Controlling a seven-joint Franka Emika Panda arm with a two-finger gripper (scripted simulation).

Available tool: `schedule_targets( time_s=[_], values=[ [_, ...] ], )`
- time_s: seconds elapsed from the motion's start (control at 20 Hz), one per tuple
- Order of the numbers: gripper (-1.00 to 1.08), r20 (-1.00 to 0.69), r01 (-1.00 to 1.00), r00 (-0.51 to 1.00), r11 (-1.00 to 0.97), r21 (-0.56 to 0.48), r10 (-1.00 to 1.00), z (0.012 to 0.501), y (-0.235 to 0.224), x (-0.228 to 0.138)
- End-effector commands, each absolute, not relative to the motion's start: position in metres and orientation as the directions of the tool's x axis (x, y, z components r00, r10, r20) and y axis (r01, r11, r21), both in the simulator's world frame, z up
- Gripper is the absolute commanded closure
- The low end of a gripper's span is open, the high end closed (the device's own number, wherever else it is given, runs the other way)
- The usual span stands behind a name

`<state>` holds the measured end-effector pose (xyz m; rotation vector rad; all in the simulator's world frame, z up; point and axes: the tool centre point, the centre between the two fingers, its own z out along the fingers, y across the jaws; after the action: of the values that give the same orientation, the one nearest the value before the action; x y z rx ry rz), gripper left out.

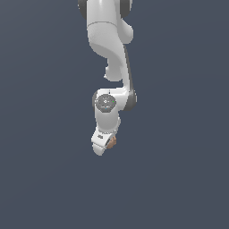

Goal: Pick up the object and move it to a goal position.

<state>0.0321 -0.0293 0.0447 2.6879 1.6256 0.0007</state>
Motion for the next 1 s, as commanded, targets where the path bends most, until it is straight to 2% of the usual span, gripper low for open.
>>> schedule_targets(
  time_s=[0.0,0.5,0.75,0.95],
  values=[
    [1.08,0.000,0.886,0.464,-0.464,0.000,0.886,0.044,-0.029,0.032],
    [1.08,0.007,0.880,0.475,-0.475,0.020,0.880,0.062,-0.033,0.039],
    [1.08,0.024,0.863,0.501,-0.501,0.065,0.865,0.103,-0.041,0.055],
    [1.08,0.048,0.837,0.531,-0.533,0.122,0.846,0.156,-0.051,0.071]
  ],
)
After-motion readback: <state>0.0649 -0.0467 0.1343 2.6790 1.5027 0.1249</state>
